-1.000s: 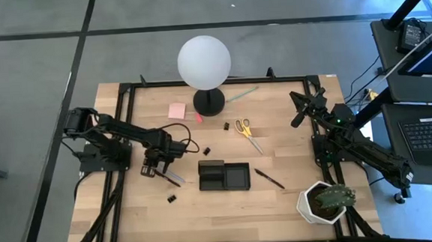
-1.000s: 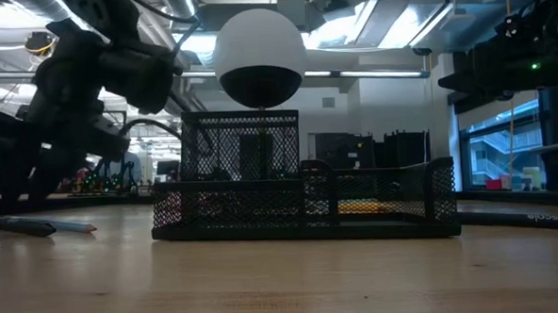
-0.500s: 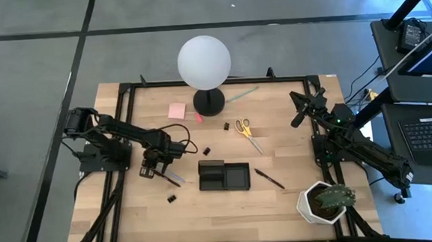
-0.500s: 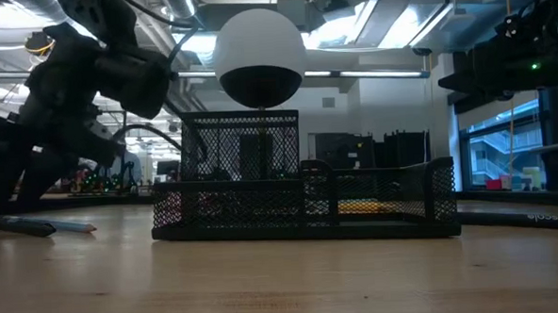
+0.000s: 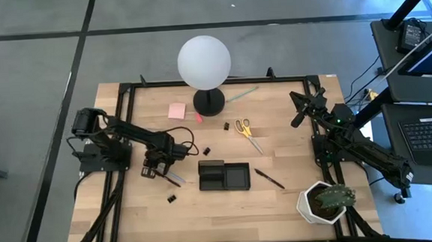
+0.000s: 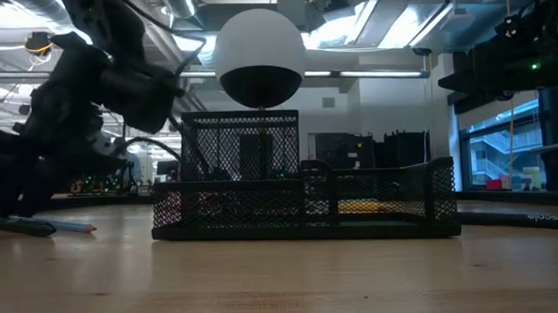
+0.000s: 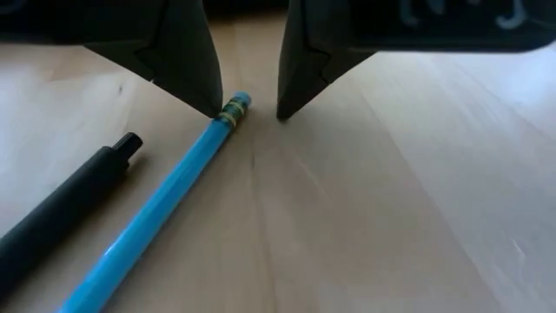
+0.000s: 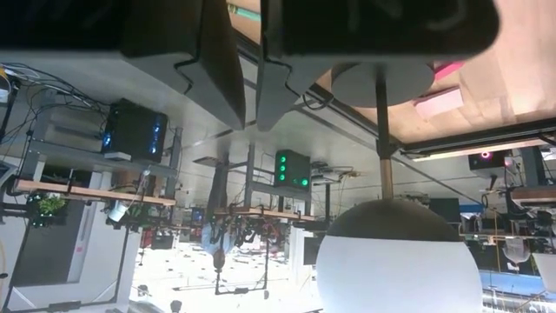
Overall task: Pick and place office supplies into organizer
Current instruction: Put the blue pencil into the black desk organizer
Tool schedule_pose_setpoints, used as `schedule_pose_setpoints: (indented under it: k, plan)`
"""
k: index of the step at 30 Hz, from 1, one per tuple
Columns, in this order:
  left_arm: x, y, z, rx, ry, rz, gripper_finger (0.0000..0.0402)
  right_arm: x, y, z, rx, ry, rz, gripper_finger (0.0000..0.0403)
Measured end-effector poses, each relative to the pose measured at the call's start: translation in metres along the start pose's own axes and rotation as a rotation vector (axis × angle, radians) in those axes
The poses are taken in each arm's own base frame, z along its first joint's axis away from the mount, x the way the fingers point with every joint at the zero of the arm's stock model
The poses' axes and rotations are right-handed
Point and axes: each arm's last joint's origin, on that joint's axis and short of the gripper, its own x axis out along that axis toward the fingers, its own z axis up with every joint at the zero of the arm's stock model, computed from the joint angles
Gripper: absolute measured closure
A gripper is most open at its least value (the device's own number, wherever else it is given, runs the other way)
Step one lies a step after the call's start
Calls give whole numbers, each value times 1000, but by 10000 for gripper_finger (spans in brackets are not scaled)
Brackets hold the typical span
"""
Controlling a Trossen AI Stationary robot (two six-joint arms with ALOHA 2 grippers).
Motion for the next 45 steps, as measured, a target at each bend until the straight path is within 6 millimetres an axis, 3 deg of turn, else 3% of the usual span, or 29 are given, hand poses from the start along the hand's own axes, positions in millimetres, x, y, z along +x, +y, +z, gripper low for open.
schedule_pose_setpoints:
  k: [6,14,34,45]
  plan:
    - [6,1,2,4,55,2,306,0,0,0,0,0,0,366]
    - [-1,1,7,-4,35,12,329,0,0,0,0,0,0,366]
    - [-2,-7,9,19,34,30,309,0,0,-1,-1,6,0,366]
    - [-2,-7,9,8,24,58,362,0,0,-1,-1,6,0,366]
